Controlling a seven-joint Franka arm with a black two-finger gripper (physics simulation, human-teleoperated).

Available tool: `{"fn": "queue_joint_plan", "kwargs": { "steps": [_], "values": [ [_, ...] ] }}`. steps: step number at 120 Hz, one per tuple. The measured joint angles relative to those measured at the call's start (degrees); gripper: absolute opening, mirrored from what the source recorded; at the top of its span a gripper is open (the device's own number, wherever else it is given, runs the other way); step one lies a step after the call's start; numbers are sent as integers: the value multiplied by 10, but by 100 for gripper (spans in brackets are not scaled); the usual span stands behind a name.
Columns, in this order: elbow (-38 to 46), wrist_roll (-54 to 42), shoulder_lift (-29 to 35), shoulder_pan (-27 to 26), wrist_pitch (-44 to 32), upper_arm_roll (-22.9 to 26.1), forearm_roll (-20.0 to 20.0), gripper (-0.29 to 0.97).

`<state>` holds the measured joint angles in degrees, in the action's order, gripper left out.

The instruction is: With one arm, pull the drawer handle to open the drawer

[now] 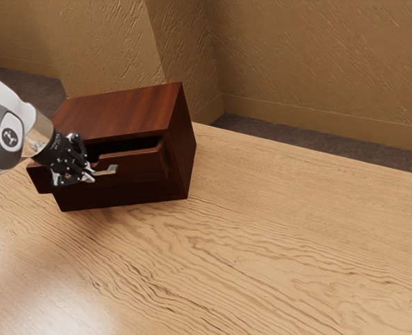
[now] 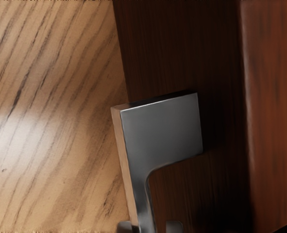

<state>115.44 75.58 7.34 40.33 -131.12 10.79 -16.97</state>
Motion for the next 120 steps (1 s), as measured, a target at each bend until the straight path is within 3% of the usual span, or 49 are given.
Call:
{"fn": "queue_joint_plan", "kwargs": {
  "steps": [70, 120],
  "values": [
    [181, 6, 198, -14, 1, 5, -4, -11],
    [220, 7, 243, -15, 0, 5, -5, -10]
  ]
}}
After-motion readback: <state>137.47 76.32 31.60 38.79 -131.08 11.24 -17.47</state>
